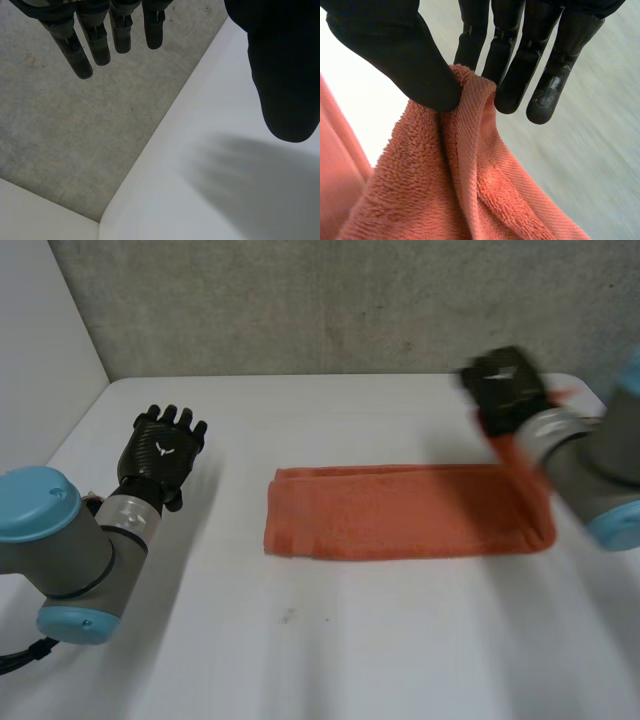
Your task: Fold the laundry
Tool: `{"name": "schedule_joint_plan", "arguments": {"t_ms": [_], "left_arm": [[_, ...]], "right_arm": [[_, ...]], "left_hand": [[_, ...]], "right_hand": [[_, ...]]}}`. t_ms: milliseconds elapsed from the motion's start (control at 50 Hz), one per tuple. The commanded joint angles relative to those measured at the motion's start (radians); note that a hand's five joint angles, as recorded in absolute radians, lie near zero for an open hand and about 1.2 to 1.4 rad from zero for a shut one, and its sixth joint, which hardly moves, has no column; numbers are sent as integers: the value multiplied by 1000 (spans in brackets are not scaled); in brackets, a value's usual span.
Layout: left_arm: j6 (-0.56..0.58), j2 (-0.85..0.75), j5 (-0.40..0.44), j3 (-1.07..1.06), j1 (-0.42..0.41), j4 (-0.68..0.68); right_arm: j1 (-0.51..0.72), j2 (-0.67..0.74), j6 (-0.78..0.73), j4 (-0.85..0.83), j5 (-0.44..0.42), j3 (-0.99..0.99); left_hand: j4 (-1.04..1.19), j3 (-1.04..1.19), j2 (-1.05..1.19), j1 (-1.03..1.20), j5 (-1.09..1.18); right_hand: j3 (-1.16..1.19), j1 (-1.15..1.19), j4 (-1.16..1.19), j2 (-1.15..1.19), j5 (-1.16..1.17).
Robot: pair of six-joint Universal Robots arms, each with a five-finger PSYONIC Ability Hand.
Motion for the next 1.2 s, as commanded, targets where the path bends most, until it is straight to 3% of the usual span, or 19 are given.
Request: {"name": "schedule_joint_plan", "arguments": {"t_ms": [20,180,200,220,260,280,400,420,500,600,640,740,780,960,1080,1200], "left_arm": [[0,1,0,-3,1,0],[0,1,0,-3,1,0],[0,2,0,-3,1,0],[0,2,0,-3,1,0],[0,4,0,-5,-1,0],[0,4,0,-5,-1,0],[-2,6,0,-5,-11,0],[0,6,0,-5,-14,0],[0,6,0,-3,-30,0],[0,4,0,-3,-51,0],[0,4,0,-3,-57,0],[0,4,0,-5,-67,0],[0,4,-1,-5,-70,0],[0,18,-1,-17,-68,0],[0,24,-3,-18,-70,0],[-2,30,-6,-23,-70,-2]], "right_arm": [[303,122,-9,-114,-75,-10],[407,257,-78,-118,-68,-4],[404,257,-91,-117,-56,-10],[399,255,-95,-114,-51,-8],[392,246,-93,-105,-40,-4],[383,228,-82,-89,-20,2],[252,107,25,-22,63,58],[185,64,110,16,79,106],[111,38,218,81,74,192],[25,36,243,104,67,291],[1,38,241,101,70,312],[-59,44,237,77,75,312],[-62,42,228,57,80,303],[2,36,91,-20,106,168],[255,64,10,-14,120,30],[408,178,-131,-17,98,-16]], "left_hand": [[-30,-40,-29,-29,-48],[-30,-40,-29,-29,-48],[-30,-40,-29,-29,-48],[-30,-40,-29,-29,-48],[-30,-40,-29,-29,-48],[-30,-40,-29,-29,-48],[-30,-40,-29,-29,-48],[-30,-40,-29,-29,-48],[-30,-40,-29,-29,-48],[-30,-40,-29,-29,-48],[-30,-40,-29,-29,-48],[-30,-40,-29,-29,-48],[-30,-40,-29,-29,-48],[-30,-40,-29,-29,-48],[-30,-40,-29,-29,-48],[-30,-40,-29,-29,-48]], "right_hand": [[213,437,204,220,237],[213,437,204,220,237],[-257,-33,-266,-250,-233],[-512,-287,-520,-505,-487],[-923,-699,-932,-916,-899],[-1009,-784,-1018,-1002,-984],[-1009,-784,-1018,-1002,-984],[-1009,-784,-1018,-1002,-984],[-1009,-784,-1018,-1002,-984],[-970,-745,-979,-963,-945],[-835,-611,-844,-828,-810],[94,318,85,101,118],[213,437,204,220,237],[213,437,204,220,237],[213,437,204,220,237],[213,437,204,220,237]]}}
